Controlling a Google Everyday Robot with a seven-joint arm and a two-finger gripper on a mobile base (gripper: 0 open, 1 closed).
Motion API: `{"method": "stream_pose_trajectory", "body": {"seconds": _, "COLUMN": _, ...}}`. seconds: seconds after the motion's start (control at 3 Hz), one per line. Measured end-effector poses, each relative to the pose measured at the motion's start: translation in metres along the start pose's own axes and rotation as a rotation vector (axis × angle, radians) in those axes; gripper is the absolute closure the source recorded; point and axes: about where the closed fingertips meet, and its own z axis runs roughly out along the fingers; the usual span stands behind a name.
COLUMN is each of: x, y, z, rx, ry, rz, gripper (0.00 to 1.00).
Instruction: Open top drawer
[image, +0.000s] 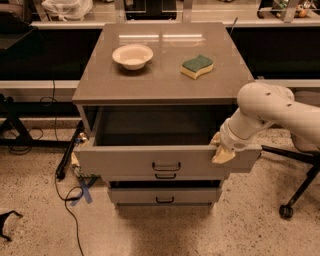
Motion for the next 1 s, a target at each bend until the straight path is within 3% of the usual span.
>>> {"method": "stream_pose_trajectory", "body": {"seconds": 0.33, "x": 0.0000, "y": 0.0000, "z": 0.0000, "rx": 0.000, "ry": 0.000, "rz": 0.000, "gripper": 0.82}}
{"method": "stream_pose_trajectory", "body": {"seconds": 1.0, "x": -0.0006, "y": 0.0016, "z": 0.0036, "rx": -0.008, "ry": -0.001, "rz": -0.001, "gripper": 0.34}}
